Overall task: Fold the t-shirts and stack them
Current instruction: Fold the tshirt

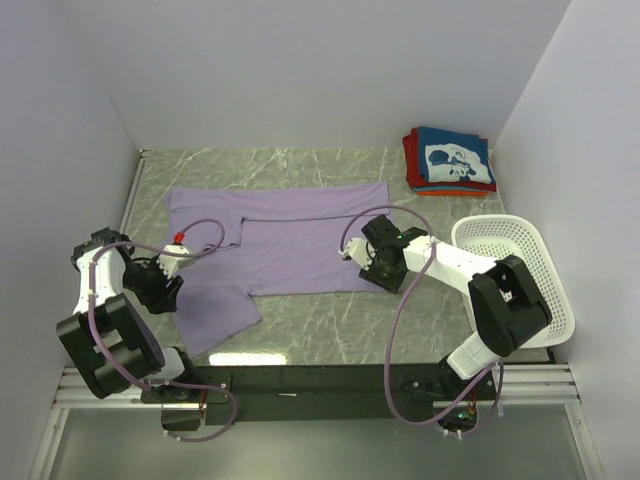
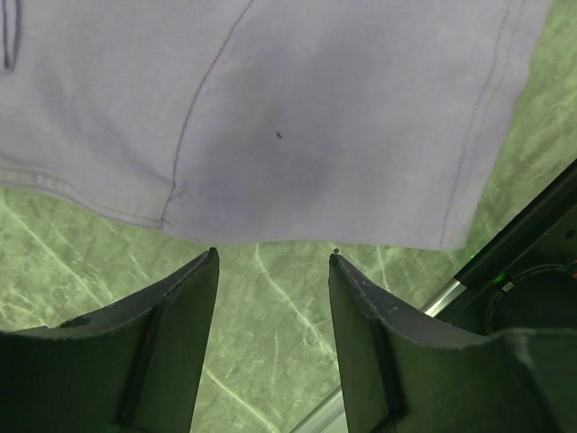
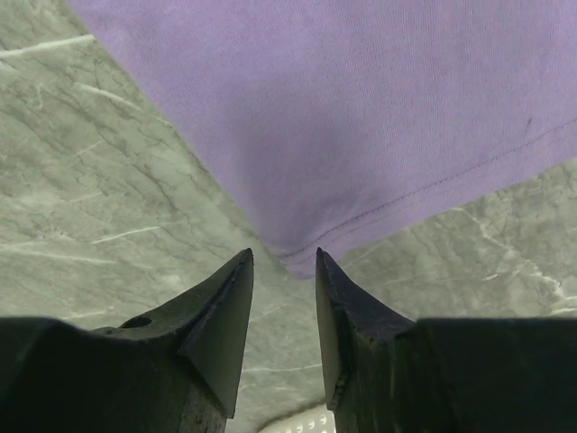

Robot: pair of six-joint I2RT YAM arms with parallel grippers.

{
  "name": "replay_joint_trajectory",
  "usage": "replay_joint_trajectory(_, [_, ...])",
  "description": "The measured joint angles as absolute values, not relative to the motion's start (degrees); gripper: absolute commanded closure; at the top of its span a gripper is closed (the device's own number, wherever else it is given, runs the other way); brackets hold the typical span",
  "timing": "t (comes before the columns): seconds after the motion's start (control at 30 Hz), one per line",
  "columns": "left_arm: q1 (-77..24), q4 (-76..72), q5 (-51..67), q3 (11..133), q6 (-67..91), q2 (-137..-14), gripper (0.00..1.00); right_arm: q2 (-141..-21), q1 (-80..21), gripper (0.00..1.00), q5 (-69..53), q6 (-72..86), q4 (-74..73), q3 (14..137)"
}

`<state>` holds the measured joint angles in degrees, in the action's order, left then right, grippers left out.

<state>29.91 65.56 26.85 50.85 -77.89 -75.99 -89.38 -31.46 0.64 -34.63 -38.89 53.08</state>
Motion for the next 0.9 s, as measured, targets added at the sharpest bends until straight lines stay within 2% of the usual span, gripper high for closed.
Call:
replay_joint_trajectory(0.3, [29.9, 64.6, 26.0, 50.8, -78.0, -76.0, 0.43, -90.6, -31.6, 0.63, 1.7, -35.7, -35.3, 49.6])
replay_joint_trajectory(0.37, [29.9, 64.4, 25.7, 50.6, -78.0, -76.0, 0.43, -90.6, -31.7, 0.71, 2.1, -35.9, -35.1, 49.4])
replay_joint_trajectory(0.4, [29.8, 64.1, 25.5, 50.3, -78.4, -75.9, 0.43, -90.7, -31.7, 0.81, 2.4, -36.1, -35.0, 49.4])
replay_joint_trajectory(0.53, [29.5, 62.5, 23.8, 46.5, -80.1, -74.5, 0.43, -91.1, -32.1, 1.00, 3.6, -36.3, -34.0, 49.3])
replay_joint_trajectory(0.73, [28.9, 58.7, 20.9, 37.6, -84.9, -68.0, 0.44, -91.3, -32.1, 1.00, 4.0, -36.2, -33.9, 49.5])
replay_joint_trajectory(0.9, [27.8, 55.8, 21.2, 36.3, -86.8, -67.3, 0.45, -91.4, -32.1, 1.00, 3.9, -35.8, -34.2, 49.7])
